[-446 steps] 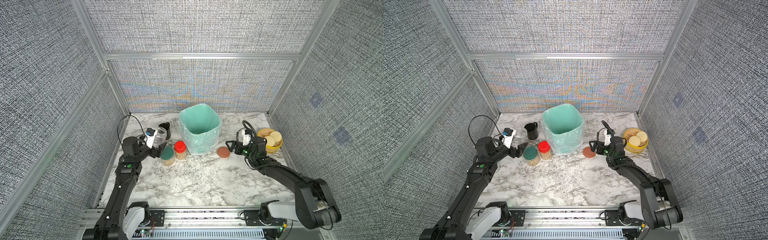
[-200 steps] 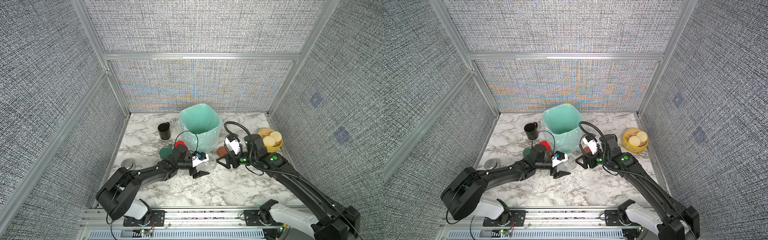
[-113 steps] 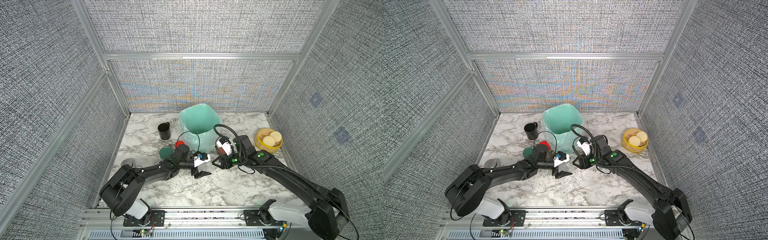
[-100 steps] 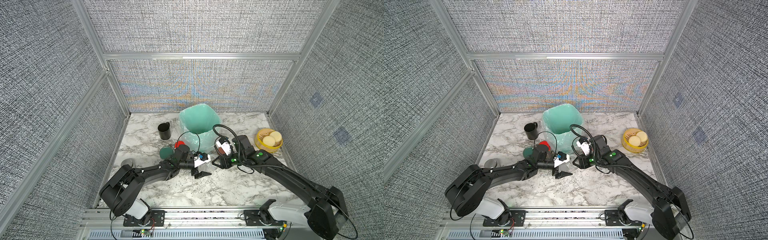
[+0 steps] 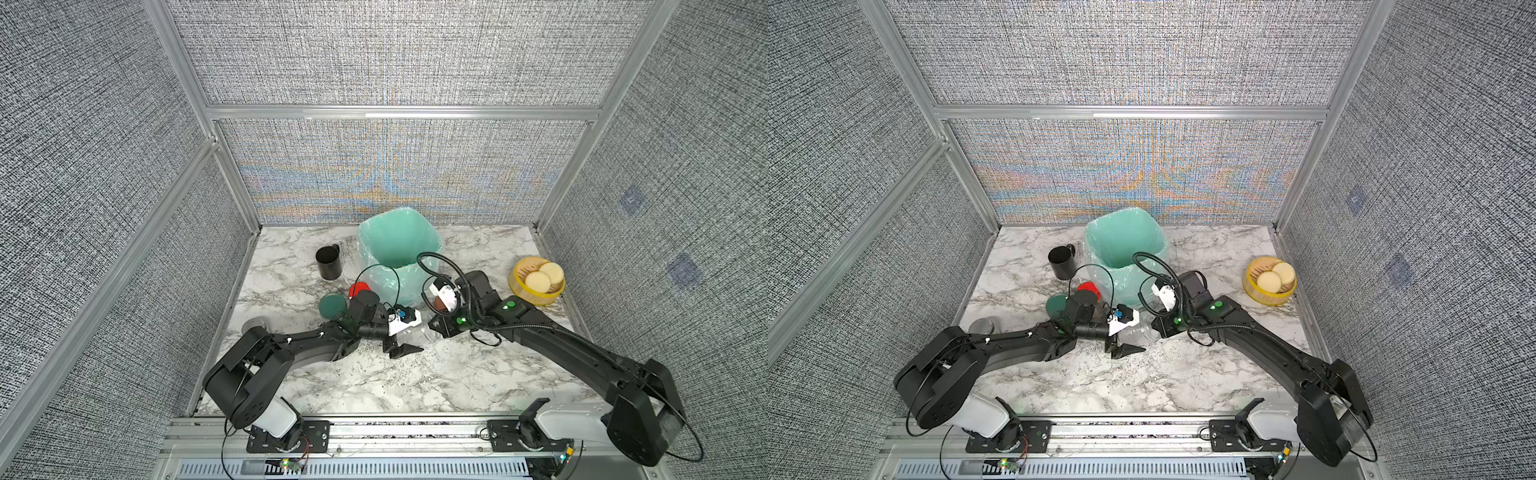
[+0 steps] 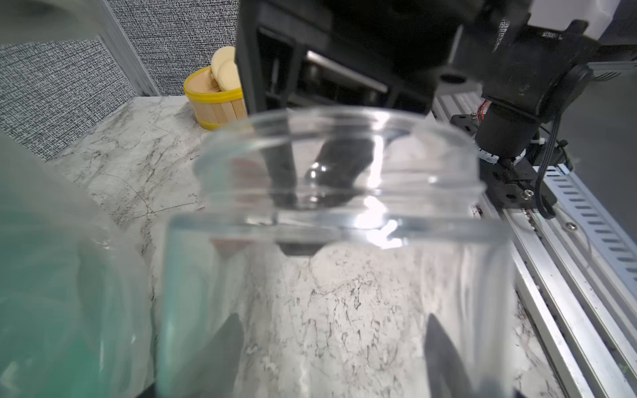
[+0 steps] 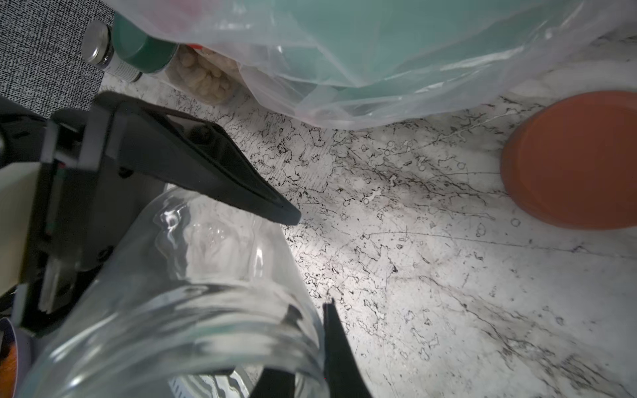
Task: Empty moldy peanuts from jars
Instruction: Place the jar at the center of the board.
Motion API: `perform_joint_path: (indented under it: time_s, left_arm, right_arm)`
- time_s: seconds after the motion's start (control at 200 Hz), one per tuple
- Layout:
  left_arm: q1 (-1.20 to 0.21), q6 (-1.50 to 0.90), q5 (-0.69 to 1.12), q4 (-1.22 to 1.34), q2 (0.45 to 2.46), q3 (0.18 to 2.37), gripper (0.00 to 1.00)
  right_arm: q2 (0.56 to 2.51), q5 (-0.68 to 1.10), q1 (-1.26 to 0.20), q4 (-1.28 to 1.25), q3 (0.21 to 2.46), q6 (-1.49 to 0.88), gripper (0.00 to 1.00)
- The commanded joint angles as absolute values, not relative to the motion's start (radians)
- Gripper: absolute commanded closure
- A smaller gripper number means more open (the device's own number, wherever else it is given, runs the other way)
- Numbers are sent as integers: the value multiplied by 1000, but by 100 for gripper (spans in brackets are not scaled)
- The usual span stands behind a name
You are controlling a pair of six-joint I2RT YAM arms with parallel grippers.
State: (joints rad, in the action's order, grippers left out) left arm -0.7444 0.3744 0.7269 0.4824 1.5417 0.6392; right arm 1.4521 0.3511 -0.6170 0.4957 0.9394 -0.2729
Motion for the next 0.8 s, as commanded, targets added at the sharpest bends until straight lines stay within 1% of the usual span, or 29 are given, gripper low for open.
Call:
perform_joint_path:
  time_s: [0.0, 0.13, 0.32, 0.455, 0.581, 0.681, 0.796]
  left_arm:
    - [-744, 339, 680, 611, 1551, 649, 1]
    - [-743, 349, 677, 578, 1537, 638, 0]
    - [-744, 386, 660, 469, 1483, 609, 1]
    - [-744, 390, 644, 439, 1463, 585, 0]
    - [-743, 365, 618, 460, 1425, 564, 0]
    - [-743, 350, 596, 466, 1363, 555, 0]
    - [-741, 338, 551, 391, 1262, 572, 0]
  right_arm:
    - [1447, 474, -627, 485, 960, -264, 100]
    - [1432, 440, -596, 529, 994, -252, 100]
    - [1380, 368, -470, 638, 1040, -202, 100]
    - [1372, 314, -388, 703, 1081, -162, 100]
    - [1416, 198, -313, 784, 1156, -121, 100]
    - [1490, 18, -270, 851, 1230, -109, 100]
    - [1605, -116, -250, 915, 1314, -91, 100]
